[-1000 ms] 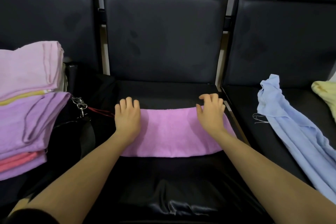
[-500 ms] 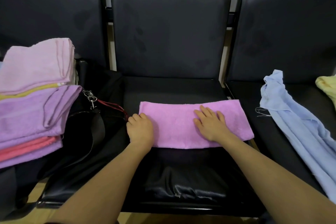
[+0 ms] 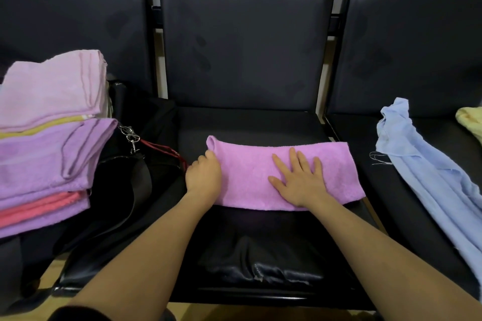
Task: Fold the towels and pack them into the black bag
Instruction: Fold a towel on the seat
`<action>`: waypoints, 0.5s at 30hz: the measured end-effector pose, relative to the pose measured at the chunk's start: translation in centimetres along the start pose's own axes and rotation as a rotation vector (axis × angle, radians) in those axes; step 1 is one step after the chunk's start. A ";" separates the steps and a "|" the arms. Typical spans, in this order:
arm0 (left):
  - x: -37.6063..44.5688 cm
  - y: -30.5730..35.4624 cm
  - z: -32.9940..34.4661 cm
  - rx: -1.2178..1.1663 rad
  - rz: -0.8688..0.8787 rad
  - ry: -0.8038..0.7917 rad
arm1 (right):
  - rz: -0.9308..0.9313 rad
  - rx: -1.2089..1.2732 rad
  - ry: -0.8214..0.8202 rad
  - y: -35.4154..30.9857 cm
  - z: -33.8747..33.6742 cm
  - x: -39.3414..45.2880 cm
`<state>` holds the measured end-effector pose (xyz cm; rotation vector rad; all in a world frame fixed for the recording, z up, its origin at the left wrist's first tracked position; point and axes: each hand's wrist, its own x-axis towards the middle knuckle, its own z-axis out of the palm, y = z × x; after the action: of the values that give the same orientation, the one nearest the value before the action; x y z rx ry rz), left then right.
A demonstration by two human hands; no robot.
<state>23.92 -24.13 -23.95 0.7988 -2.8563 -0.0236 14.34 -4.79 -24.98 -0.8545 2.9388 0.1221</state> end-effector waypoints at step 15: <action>-0.7 -1.8 -5.9 -0.626 0.150 0.130 | -0.103 0.553 0.151 -7.2 -1.0 0.7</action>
<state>26.44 -25.12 -18.33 0.4320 -2.5346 -0.7677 17.58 -11.32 -24.43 -0.9411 2.8051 -0.7518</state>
